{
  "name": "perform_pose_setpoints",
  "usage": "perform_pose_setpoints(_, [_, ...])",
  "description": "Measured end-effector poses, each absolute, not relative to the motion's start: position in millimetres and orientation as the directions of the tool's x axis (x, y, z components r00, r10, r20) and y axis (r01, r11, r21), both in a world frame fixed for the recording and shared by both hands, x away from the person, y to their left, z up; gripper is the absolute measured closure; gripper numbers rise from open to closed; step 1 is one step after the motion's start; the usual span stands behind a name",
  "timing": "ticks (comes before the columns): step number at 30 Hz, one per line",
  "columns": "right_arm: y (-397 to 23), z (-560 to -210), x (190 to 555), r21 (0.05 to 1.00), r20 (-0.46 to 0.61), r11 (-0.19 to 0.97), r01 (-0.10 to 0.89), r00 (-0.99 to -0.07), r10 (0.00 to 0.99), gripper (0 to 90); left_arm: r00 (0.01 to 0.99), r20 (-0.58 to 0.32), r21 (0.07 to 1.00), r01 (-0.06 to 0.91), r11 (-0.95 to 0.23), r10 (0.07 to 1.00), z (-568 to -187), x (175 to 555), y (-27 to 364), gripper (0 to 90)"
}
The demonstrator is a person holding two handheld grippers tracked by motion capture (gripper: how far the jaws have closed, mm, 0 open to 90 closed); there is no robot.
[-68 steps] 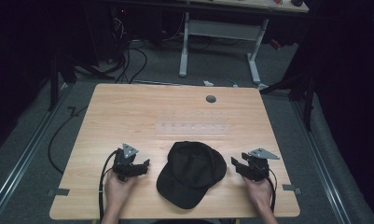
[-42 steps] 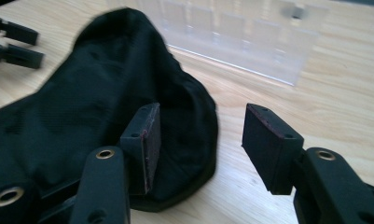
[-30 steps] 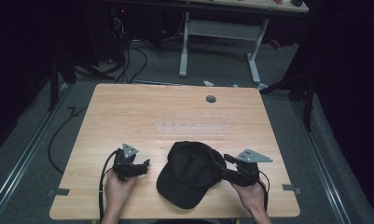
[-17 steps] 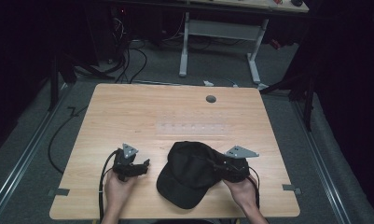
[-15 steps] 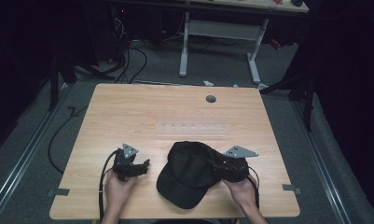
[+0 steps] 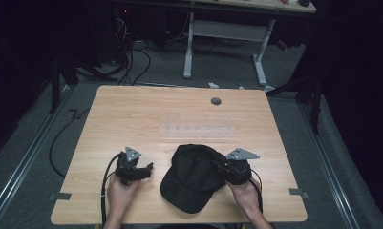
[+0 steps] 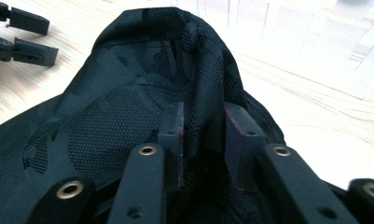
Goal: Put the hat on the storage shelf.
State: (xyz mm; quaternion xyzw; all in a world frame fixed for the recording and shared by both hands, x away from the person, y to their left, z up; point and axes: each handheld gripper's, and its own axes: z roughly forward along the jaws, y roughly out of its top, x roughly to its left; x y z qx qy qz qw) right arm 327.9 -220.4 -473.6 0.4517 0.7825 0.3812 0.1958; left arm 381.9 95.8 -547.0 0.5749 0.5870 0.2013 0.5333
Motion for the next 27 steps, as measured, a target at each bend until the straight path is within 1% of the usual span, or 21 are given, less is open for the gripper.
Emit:
perform_pose_setpoints(2, [-220.6, -473.7, 328.1, 0.774, 0.038, 0.301, 0.557, -0.515, 0.856, 73.3, 0.230, -0.395, 0.849, 0.460, 0.259, 0.889, -547.0, 381.9, 95.7, 23.4])
perform_pose_setpoints(4, [-220.3, -473.7, 328.0, 0.775, 0.034, 0.299, 0.556, -0.510, 0.860, 75.9, 0.229, -0.395, 0.850, 0.459, 0.259, 0.890, -547.0, 381.9, 95.7, 23.4])
perform_pose_setpoints(5, [-219.8, -473.4, 328.2, 0.775, 0.025, 0.303, 0.555, -0.505, 0.863, 79.0, 0.229, -0.395, 0.850, 0.459, 0.259, 0.890, -547.0, 382.0, 95.7, 23.4])
perform_pose_setpoints(6, [-219.8, -473.4, 328.2, 0.775, 0.025, 0.303, 0.555, -0.505, 0.863, 79.0, 0.229, -0.395, 0.850, 0.459, 0.259, 0.890, -547.0, 381.9, 95.7, 23.4])
perform_pose_setpoints(9, [-219.5, -474.2, 327.7, 0.778, 0.010, 0.299, 0.553, -0.487, 0.873, 83.3, 0.229, -0.395, 0.850, 0.460, 0.259, 0.890, -547.0, 381.9, 95.7, 23.4])
perform_pose_setpoints(13, [-220.5, -475.1, 327.4, 0.783, 0.012, 0.285, 0.552, -0.472, 0.881, 84.9, 0.229, -0.395, 0.850, 0.460, 0.259, 0.890, -547.0, 381.9, 95.7, 23.4])
perform_pose_setpoints(18, [-222.6, -475.0, 328.7, 0.779, 0.039, 0.262, 0.569, -0.462, 0.886, 85.5, 0.229, -0.395, 0.850, 0.460, 0.258, 0.890, -547.0, 381.9, 95.7, 23.4])
perform_pose_setpoints(23, [-222.7, -475.4, 331.4, 0.784, -0.001, 0.301, 0.543, -0.484, 0.875, 85.7, 0.229, -0.395, 0.849, 0.460, 0.259, 0.889, -547.0, 382.0, 95.8, 23.5])
perform_pose_setpoints(27, [-223.7, -475.9, 333.0, 0.786, 0.009, 0.296, 0.543, -0.488, 0.873, 85.7, 0.229, -0.396, 0.849, 0.460, 0.259, 0.889, -547.0, 382.0, 95.8, 23.6])
